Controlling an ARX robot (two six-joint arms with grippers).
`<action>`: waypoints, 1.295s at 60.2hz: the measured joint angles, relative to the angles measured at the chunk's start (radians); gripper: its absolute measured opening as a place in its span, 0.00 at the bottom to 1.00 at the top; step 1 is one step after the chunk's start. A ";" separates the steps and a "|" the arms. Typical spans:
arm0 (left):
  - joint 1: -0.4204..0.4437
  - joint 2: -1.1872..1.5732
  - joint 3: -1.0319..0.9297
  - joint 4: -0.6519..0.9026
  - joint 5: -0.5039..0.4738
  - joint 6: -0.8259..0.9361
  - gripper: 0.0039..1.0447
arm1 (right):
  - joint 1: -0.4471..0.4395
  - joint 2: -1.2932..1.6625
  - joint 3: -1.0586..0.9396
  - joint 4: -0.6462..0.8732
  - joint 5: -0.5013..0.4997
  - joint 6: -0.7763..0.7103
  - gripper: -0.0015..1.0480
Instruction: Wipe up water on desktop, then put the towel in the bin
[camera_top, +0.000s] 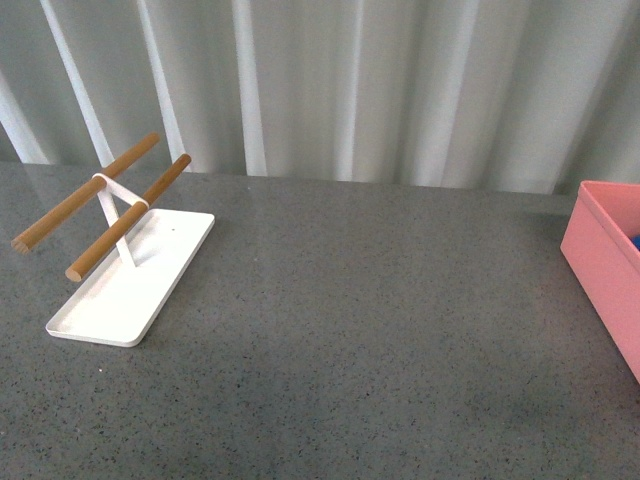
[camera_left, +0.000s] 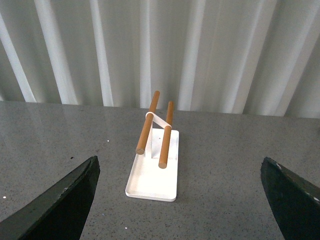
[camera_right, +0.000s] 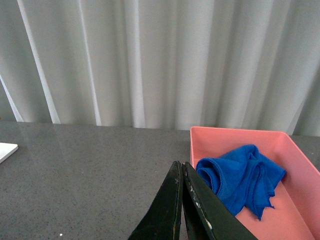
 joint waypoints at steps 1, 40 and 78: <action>0.000 0.000 0.000 0.000 0.000 0.000 0.94 | 0.000 -0.006 0.000 -0.006 0.000 0.000 0.03; 0.000 -0.001 0.000 0.000 0.000 0.000 0.94 | 0.000 -0.241 0.000 -0.249 0.003 0.001 0.03; 0.000 -0.001 0.000 0.000 0.000 0.000 0.94 | 0.000 -0.242 0.000 -0.249 0.003 0.002 0.93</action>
